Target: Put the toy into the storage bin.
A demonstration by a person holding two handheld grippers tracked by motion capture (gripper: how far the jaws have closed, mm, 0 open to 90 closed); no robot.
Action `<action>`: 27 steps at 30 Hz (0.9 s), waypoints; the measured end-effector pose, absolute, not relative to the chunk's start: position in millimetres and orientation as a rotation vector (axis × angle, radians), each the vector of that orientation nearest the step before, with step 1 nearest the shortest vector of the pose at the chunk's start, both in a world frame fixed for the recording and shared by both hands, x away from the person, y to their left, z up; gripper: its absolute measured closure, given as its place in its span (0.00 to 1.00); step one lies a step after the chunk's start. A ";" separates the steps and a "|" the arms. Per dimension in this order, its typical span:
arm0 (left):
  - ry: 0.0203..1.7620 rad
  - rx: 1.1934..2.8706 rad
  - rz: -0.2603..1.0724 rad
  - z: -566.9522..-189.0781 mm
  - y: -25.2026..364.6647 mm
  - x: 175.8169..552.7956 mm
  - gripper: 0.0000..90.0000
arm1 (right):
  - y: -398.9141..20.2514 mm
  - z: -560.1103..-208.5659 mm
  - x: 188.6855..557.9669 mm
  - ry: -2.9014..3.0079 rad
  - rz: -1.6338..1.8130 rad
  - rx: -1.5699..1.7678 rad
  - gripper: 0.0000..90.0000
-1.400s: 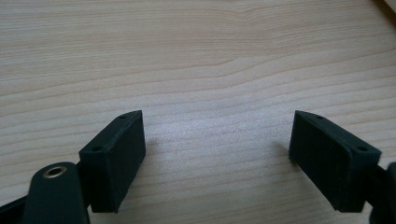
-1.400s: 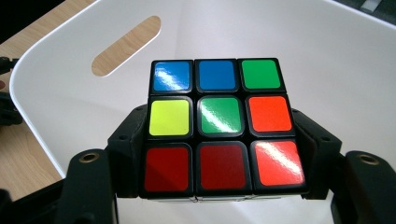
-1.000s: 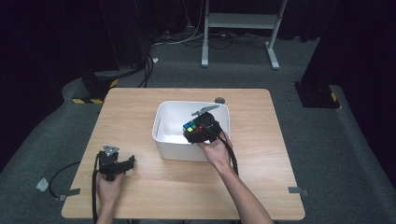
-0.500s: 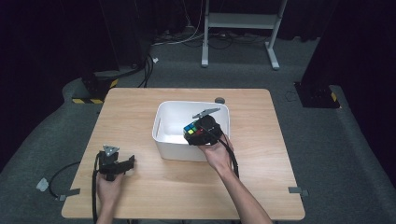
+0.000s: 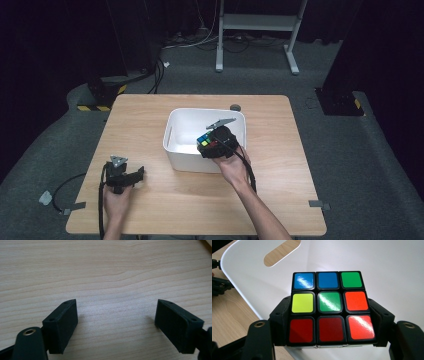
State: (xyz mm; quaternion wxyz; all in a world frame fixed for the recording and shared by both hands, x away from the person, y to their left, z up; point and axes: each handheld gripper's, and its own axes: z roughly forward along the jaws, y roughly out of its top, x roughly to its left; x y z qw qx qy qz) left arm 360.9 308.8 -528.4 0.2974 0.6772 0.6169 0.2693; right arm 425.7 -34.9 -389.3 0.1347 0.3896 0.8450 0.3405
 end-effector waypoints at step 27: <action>1.639 1.800 0.715 -528.4 308.9 360.9 0.21 | -35.5 -391.3 423.4 2.433 0.979 1.132 0.37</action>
